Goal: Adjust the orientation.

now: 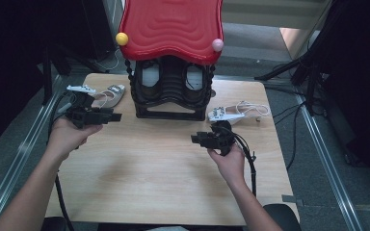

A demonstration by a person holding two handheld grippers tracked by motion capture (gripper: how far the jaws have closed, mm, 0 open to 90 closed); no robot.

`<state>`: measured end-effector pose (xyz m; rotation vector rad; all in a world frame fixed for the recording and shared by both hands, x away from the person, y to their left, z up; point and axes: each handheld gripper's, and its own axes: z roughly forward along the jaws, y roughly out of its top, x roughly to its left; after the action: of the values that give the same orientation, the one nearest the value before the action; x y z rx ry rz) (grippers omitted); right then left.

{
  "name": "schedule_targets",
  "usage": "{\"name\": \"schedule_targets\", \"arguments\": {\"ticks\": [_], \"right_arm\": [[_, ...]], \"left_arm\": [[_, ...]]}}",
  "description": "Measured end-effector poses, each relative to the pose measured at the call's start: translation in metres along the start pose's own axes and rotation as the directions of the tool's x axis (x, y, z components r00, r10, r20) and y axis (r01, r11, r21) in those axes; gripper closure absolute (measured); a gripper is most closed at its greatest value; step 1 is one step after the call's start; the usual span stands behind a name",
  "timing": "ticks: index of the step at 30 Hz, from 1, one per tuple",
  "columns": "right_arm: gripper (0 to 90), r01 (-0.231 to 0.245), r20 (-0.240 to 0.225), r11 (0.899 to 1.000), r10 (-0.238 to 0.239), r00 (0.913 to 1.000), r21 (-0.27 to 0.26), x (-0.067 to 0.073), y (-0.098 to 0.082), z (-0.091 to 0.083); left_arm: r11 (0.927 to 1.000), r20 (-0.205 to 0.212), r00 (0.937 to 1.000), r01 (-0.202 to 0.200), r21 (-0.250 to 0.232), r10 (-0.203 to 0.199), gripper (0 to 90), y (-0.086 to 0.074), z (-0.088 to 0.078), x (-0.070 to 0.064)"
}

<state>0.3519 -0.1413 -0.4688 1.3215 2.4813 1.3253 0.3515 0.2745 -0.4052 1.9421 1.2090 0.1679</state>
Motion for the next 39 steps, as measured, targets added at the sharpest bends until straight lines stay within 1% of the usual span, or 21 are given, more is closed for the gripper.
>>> {"name": "schedule_targets", "arguments": {"ticks": [4,7,8,9,13,15,16,18,19,20,21,22,23,24,25,26,28,32,34,39], "right_arm": [[64.9,-0.001,0.001,1.0,0.001,1.0,0.003,0.0,-0.001,0.001],[64.9,0.002,0.002,1.0,-0.002,1.0,0.007,0.001,-0.003,0.002],[64.8,0.0,0.003,1.0,0.0,1.0,0.009,0.001,-0.003,0.002],[64.8,-0.001,0.002,1.0,0.001,1.0,0.012,0.001,-0.004,0.002],[64.7,-0.001,0.008,1.0,0.001,1.0,0.022,0.002,-0.006,0.003],[64.6,0.001,0.011,1.0,-0.001,0.9999,0.025,0.003,-0.006,0.003],[64.6,0.003,0.013,1.0,-0.003,0.9999,0.028,0.003,-0.007,0.003],[64.6,0.002,0.011,0.999,-0.003,0.9999,0.033,0.003,-0.008,0.004],[64.6,0.002,0.011,0.999,-0.003,0.9999,0.034,0.003,-0.008,0.004],[64.6,0.003,0.013,1.0,-0.004,0.9999,0.027,0.003,-0.009,0.004],[64.6,-0.001,0.011,1.0,0.0,0.9999,0.026,0.003,-0.01,0.004],[64.6,-0.001,0.011,0.999,0.001,0.9999,0.034,0.003,-0.011,0.004],[64.6,-0.002,0.014,0.999,0.002,0.9999,0.036,0.003,-0.012,0.005],[64.6,-0.005,0.012,0.999,0.005,0.9999,0.039,0.003,-0.012,0.005],[64.6,-0.006,0.013,0.999,0.005,0.9999,0.04,0.004,-0.013,0.006],[64.6,-0.002,0.013,0.999,0.002,0.9999,0.039,0.004,-0.013,0.006],[64.6,-0.005,0.013,0.999,0.004,0.9999,0.042,0.005,-0.013,0.006],[64.6,-0.005,0.014,0.999,0.004,0.9999,0.044,0.004,-0.014,0.007],[64.5,-0.005,0.016,0.999,0.005,0.9999,0.045,0.004,-0.014,0.007],[64.6,-0.003,0.016,0.999,0.003,0.9999,0.045,0.004,-0.014,0.007]], "left_arm": [[1.0,-0.011,0.9999,0.002,-0.001,-0.002,51.2,0.001,0.001,0.008],[1.0,-0.013,0.9999,0.007,0.002,-0.007,54.9,0.002,0.002,0.017],[0.9999,-0.013,0.9999,0.002,0.012,-0.001,57.7,0.003,0.002,0.021],[0.9999,-0.022,0.9998,-0.003,0.017,0.003,59.2,0.003,0.003,0.025],[0.9996,-0.035,0.9994,0.007,0.027,-0.006,70.7,0.003,0.005,0.039],[0.9993,-0.055,0.9984,-0.009,0.036,0.011,76.3,0.003,0.005,0.045],[0.9993,-0.054,0.9984,-0.01,0.035,0.012,80.4,0.003,0.005,0.049],[0.9994,-0.07,0.9976,0.007,0.035,-0.004,83.5,0.002,0.003,0.056],[0.9993,-0.077,0.997,0.006,0.036,-0.003,85.3,0.001,0.002,0.059],[0.9992,-0.079,0.9968,0.012,0.037,-0.009,86.3,0.0,0.0,0.063],[0.9995,-0.089,0.9959,0.02,0.027,-0.017,87.4,-0.001,-0.001,0.066],[0.9994,-0.098,0.995,0.022,0.026,-0.019,88.3,-0.002,-0.002,0.069],[0.9994,-0.098,0.995,0.022,0.026,-0.019,89.4,-0.002,-0.002,0.069],[0.9994,-0.116,0.9928,0.034,0.012,-0.032,89.8,-0.005,-0.004,0.076],[0.999,-0.124,0.9914,0.043,0.008,-0.042,89.8,-0.006,-0.005,0.079],[0.9987,-0.126,0.9908,0.05,0.014,-0.048,90.0,-0.008,-0.005,0.083],[0.9984,-0.141,0.9891,0.047,0.03,-0.042,90.0,-0.01,-0.007,0.089],[0.9971,-0.159,0.9852,0.07,0.031,-0.064,90.0,-0.018,-0.007,0.101],[0.9965,-0.166,0.9838,0.074,0.04,-0.066,90.0,-0.023,-0.007,0.106],[0.994,-0.188,0.9776,0.104,0.035,-0.095,90.0,-0.038,-0.006,0.116]]}}
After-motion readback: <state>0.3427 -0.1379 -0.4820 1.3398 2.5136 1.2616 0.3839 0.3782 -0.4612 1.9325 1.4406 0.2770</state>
